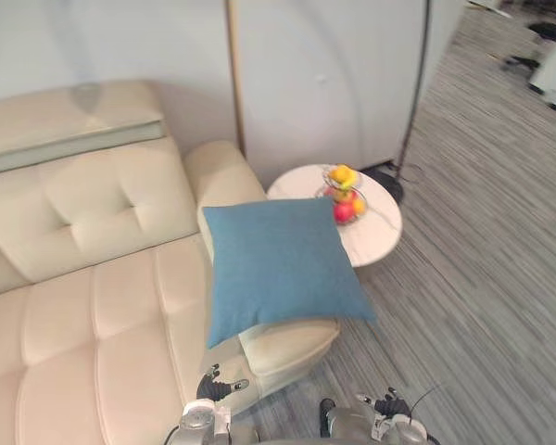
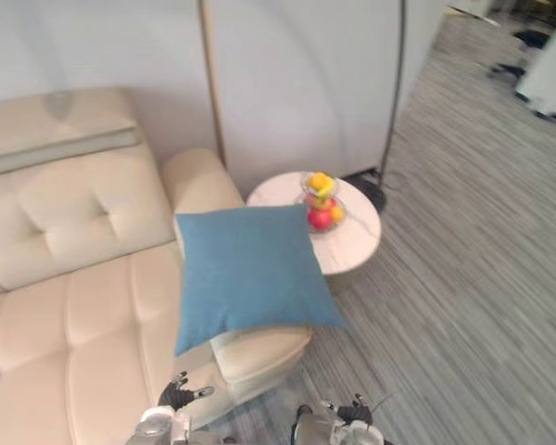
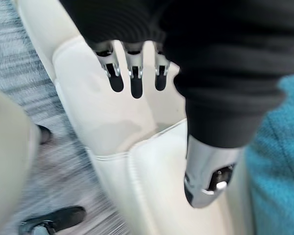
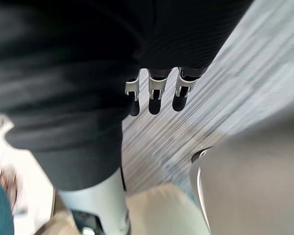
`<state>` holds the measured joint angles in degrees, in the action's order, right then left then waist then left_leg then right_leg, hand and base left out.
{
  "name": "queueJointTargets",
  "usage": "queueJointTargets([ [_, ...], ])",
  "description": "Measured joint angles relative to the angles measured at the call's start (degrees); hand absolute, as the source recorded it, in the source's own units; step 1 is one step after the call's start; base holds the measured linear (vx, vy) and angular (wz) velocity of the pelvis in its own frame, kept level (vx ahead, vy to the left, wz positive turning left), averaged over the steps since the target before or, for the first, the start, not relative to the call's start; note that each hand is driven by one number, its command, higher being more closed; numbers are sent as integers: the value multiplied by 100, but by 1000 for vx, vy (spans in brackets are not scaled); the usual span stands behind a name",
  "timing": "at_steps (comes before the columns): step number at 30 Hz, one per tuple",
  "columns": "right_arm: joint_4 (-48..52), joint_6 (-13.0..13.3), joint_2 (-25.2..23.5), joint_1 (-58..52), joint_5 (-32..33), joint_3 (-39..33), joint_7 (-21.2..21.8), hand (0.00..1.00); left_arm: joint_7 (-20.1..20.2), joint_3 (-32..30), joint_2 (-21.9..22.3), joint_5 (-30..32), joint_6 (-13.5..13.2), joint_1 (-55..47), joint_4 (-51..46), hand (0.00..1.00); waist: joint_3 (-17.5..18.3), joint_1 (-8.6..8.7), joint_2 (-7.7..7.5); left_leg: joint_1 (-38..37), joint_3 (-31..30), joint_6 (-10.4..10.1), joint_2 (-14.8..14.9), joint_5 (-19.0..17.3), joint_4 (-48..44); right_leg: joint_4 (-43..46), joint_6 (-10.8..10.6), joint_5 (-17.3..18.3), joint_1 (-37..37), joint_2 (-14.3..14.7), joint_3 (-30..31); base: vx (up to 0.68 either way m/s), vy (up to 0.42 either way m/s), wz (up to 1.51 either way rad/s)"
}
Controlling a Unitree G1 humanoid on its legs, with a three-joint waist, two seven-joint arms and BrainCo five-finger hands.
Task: Pick up cushions and gather them together orderly.
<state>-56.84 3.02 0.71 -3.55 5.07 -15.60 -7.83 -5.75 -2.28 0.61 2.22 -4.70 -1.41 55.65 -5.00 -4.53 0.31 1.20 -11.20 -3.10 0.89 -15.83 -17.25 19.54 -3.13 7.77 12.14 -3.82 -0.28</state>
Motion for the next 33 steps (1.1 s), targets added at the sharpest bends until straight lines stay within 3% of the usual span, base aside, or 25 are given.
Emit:
queueJointTargets([
  [1, 15, -4, 69, 19, 7, 5, 2, 0, -3, -27, 144, 0, 0, -9, 1, 0, -14, -7, 158, -9, 52, -63, 197, -22, 53, -64, 67, 35, -115, 106, -218, 217, -314, 90],
  [2, 27, -5, 78, 23, 9, 5, 1, 0, 5, -26, 182, 0, 3, -7, 6, 0, -16, -5, 198, -27, 70, -88, 268, -9, 86, -86, 110, 59, -171, 134, -326, 139, -242, 81],
  [5, 192, -3, -17, 4, 115, -2, 2, 0, 29, 8, 216, -1, 3, 21, 6, 0, -26, 45, 165, -25, 651, -301, 569, 207, 253, -289, 181, 97, -444, 175, -807, 68, -188, 65],
  [7, 195, 7, -25, 19, 193, -15, 1, 0, 28, 88, 212, 0, 3, 49, 14, 0, -52, 90, 117, -2, 1271, -261, 631, 359, 336, -425, 204, 85, -535, 83, -994, -24, -66, 63],
  [9, 188, 4, -28, -2, 235, -24, -1, 0, 26, 156, 203, -1, 3, 40, 17, 0, -43, 96, 89, -5, 1697, -235, 619, 480, 469, -486, 204, 66, -546, 13, -1055, -51, 10, 35],
  [16, 167, -9, -139, -30, 274, -240, -3, 0, 10, 214, -144, -7, 4, 17, 174, 0, 24, 98, -8, -276, 1891, -133, 446, 885, 1209, -1491, 133, -599, -932, 13, -926, -29, 61, -8],
  [22, 153, -10, -36, -161, 277, -495, -6, 0, -36, 88, -347, -27, 9, 1, 344, 0, 156, 128, -52, -455, 1981, -93, 356, 1088, 1637, -1963, 82, -862, -1084, 8, -874, -27, 19, -7],
  [26, 282, -9, 390, -153, 284, -915, -3, 0, -49, -364, -767, -250, 9, 0, 199, 0, 222, 157, -80, -539, 1977, -86, 326, 1117, 1764, -2134, 60, -950, -1171, 10, -850, -2, 10, -3],
  [30, 1024, 49, 945, -178, 282, -1149, -3, 0, -66, -795, -1253, -477, -5, -26, -436, 0, 225, 187, -77, -530, 1965, -81, 295, 1115, 1828, -2216, 50, -981, -1157, 26, -815, 15, 4, -3],
  [33, 1668, 114, 1146, -160, 271, -1128, 8, 0, -74, -916, -1370, -586, -10, -62, -993, 0, 244, 230, -72, -522, 1948, -78, 253, 1111, 1838, -2300, 35, -1003, -1156, 26, -798, 66, 18, 1],
])
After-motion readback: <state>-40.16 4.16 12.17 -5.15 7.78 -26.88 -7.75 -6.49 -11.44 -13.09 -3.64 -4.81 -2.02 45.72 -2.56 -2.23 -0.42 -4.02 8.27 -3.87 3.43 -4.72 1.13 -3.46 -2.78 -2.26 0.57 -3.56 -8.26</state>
